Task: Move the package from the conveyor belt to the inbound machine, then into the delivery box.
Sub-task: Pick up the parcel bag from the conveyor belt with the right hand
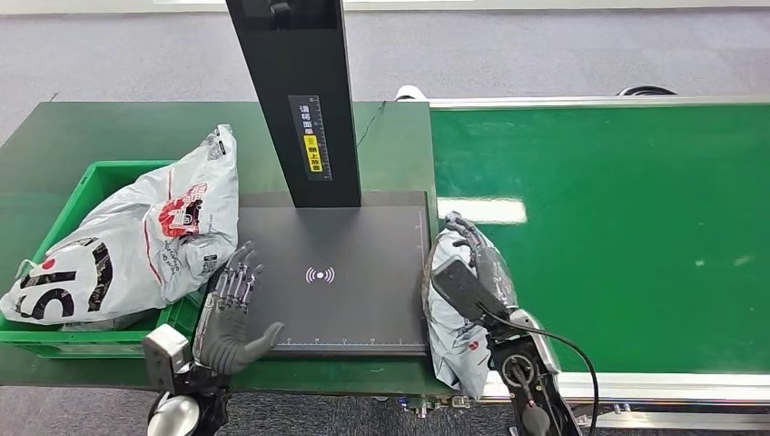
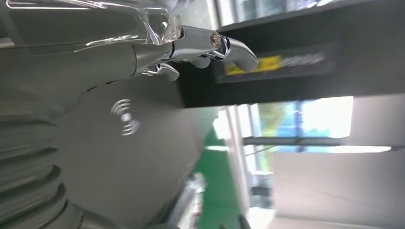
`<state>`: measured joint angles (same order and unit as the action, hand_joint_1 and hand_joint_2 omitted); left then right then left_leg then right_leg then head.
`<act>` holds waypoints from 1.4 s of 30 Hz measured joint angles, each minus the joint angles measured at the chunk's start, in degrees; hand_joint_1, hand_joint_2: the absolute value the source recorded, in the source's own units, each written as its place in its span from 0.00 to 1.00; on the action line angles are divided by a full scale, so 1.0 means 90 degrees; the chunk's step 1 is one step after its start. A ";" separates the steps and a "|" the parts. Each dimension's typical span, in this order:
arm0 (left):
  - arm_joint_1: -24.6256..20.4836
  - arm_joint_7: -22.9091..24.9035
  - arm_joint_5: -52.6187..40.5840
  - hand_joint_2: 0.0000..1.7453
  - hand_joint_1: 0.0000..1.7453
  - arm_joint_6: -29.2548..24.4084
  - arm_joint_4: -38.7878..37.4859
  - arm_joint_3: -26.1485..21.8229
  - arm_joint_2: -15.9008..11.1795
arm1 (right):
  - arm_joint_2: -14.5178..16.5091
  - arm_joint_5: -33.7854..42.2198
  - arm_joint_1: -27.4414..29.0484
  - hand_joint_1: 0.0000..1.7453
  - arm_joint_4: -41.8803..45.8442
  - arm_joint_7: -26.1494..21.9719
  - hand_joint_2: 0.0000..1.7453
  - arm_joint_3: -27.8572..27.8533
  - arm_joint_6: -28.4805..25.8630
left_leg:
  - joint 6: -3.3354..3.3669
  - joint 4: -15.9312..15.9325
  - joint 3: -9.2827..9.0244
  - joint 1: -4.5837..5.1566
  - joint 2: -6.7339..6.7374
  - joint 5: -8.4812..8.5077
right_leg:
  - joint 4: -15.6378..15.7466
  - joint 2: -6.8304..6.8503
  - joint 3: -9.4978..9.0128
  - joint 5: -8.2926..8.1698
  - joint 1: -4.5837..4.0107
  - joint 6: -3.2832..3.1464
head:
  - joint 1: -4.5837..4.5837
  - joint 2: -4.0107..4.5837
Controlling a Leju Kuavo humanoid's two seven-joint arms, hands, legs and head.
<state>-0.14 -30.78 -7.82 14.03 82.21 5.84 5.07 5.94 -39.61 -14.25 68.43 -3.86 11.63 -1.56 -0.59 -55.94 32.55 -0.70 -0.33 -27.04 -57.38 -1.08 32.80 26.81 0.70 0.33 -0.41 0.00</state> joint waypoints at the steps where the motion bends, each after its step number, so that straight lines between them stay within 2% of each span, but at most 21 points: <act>1: 0.0003 0.0090 -0.0044 1.00 0.00 0.0023 -0.0001 0.0000 0.0004 | -0.0006 -0.0215 -0.0060 0.00 -0.0233 0.0404 1.00 0.0016 -0.0114 | 0.0000 0.0000 0.0002 0.0000 -0.0002 0.0000 | 0.0000 0.0002 0.0001 0.0000 0.0000 0.0000 | 0.0001 0.0000; 2: 0.0006 0.0135 -0.0073 1.00 0.00 0.0034 -0.0002 0.0000 0.0007 | -0.0008 -0.0332 -0.0103 0.00 -0.0433 0.0622 1.00 0.0018 -0.0209 | 0.0000 -0.0001 0.0004 0.0001 -0.0003 0.0000 | 0.0000 0.0005 0.0001 0.0000 0.0001 0.0001 | 0.0001 0.0000; 7: 0.0018 0.0202 -0.0158 1.00 0.00 0.0036 -0.0002 -0.0002 0.0023 | -0.0009 -0.0720 -0.0241 0.00 -0.1008 0.0972 1.00 0.0016 -0.0493 | 0.0000 -0.0001 0.0004 0.0000 -0.0006 -0.0001 | 0.0000 0.0006 0.0006 0.0002 0.0000 0.0001 | -0.0002 0.0000; 10: 0.0052 0.0212 -0.0187 1.00 0.00 0.0034 0.0004 -0.0012 0.0037 | -0.0009 -0.1158 -0.0208 0.00 -0.1034 0.1369 1.00 -0.0013 -0.0745 | 0.0000 0.0000 0.0004 0.0000 -0.0007 -0.0001 | 0.0000 0.0006 0.0006 0.0003 0.0000 0.0001 | -0.0001 0.0000; 14: 0.0194 0.0236 -0.0197 1.00 0.00 0.0024 0.0086 -0.0064 0.0051 | -0.0022 -0.1510 -0.0004 0.00 -0.0795 0.1618 1.00 -0.0173 -0.1004 | 0.0000 0.0000 0.0005 0.0000 -0.0005 -0.0001 | 0.0000 0.0006 0.0005 0.0004 0.0000 0.0001 | 0.0000 0.0000; 17: 0.0271 0.0241 -0.0197 1.00 0.00 0.0027 0.0148 -0.0087 0.0050 | -0.0042 -0.1432 0.0154 0.00 -0.0598 0.1682 1.00 -0.0257 -0.0660 | 0.0000 0.0000 0.0005 0.0000 -0.0005 -0.0002 | 0.0001 0.0006 0.0005 0.0005 0.0001 0.0001 | 0.0000 0.0000; 22: 0.0212 0.0273 -0.0211 1.00 0.00 0.0052 0.0123 -0.0084 0.0052 | -0.0065 -0.0992 0.0151 0.00 -0.0817 0.1419 1.00 -0.0290 0.0487 | 0.0000 0.0000 0.0001 0.0000 -0.0003 -0.0002 | 0.0001 0.0006 0.0002 0.0004 0.0000 0.0001 | -0.0001 0.0000; 28: 0.0039 0.0317 -0.0232 1.00 0.00 0.0060 -0.0023 -0.0063 0.0053 | -0.0092 -0.0932 -0.0256 0.00 -0.1541 0.1203 1.00 -0.0188 0.0849 | -0.0004 0.0002 -0.0046 -0.0002 0.0049 -0.0010 | 0.0001 -0.0039 -0.0029 0.0003 -0.0003 -0.0001 | 0.0000 0.0000; 29: 0.0016 0.0322 -0.0237 1.00 0.00 0.0059 -0.0046 -0.0063 0.0053 | -0.0093 -0.0934 -0.0335 0.09 -0.1653 0.1187 1.00 -0.0157 0.0900 | -0.0008 0.0003 -0.0058 -0.0003 0.0062 -0.0015 | 0.0001 -0.0053 -0.0037 0.0003 -0.0004 -0.0002 | -0.0001 0.0000; 32: -0.0038 0.0337 -0.0243 1.00 0.00 0.0049 -0.0111 -0.0063 0.0053 | -0.0098 -0.0921 -0.0525 0.81 -0.1942 0.1101 1.00 -0.0080 0.1022 | -0.0021 0.0006 -0.0100 -0.0007 0.0090 -0.0033 | 0.0002 -0.0087 -0.0068 0.0005 -0.0008 -0.0008 | -0.0001 0.0000; 33: -0.0052 0.0341 -0.0243 1.00 0.00 0.0045 -0.0130 -0.0063 0.0053 | -0.0100 -0.0904 -0.0570 0.97 -0.2025 0.1056 1.00 -0.0056 0.1041 | -0.0023 0.0006 -0.0112 -0.0009 0.0097 -0.0037 | 0.0002 -0.0094 -0.0079 0.0005 -0.0011 -0.0010 | 0.0000 0.0000; 34: -0.0064 0.0343 -0.0243 1.00 0.00 0.0043 -0.0148 -0.0063 0.0053 | -0.0101 -0.0881 -0.0604 1.00 -0.2098 0.1004 1.00 -0.0034 0.1050 | -0.0025 0.0007 -0.0121 -0.0011 0.0104 -0.0039 | 0.0003 -0.0098 -0.0087 0.0004 -0.0014 -0.0013 | 0.0000 0.0000; 42: -0.0061 0.0343 -0.0253 1.00 0.00 0.0039 -0.0176 -0.0066 0.0051 | -0.0105 -0.0778 -0.0716 1.00 -0.2331 0.0779 1.00 0.0021 0.0938 | -0.0024 0.0006 -0.0132 -0.0019 0.0106 -0.0023 | 0.0003 -0.0099 -0.0098 -0.0008 -0.0020 -0.0025 | 0.0000 0.0000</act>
<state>-0.69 -27.69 -10.10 14.38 80.63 5.25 5.53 4.99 -46.61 -20.69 47.45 3.15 11.82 6.87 -0.81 -55.89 31.36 -0.88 0.62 -27.25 -57.36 -1.97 31.92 26.73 0.52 0.11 -0.42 0.00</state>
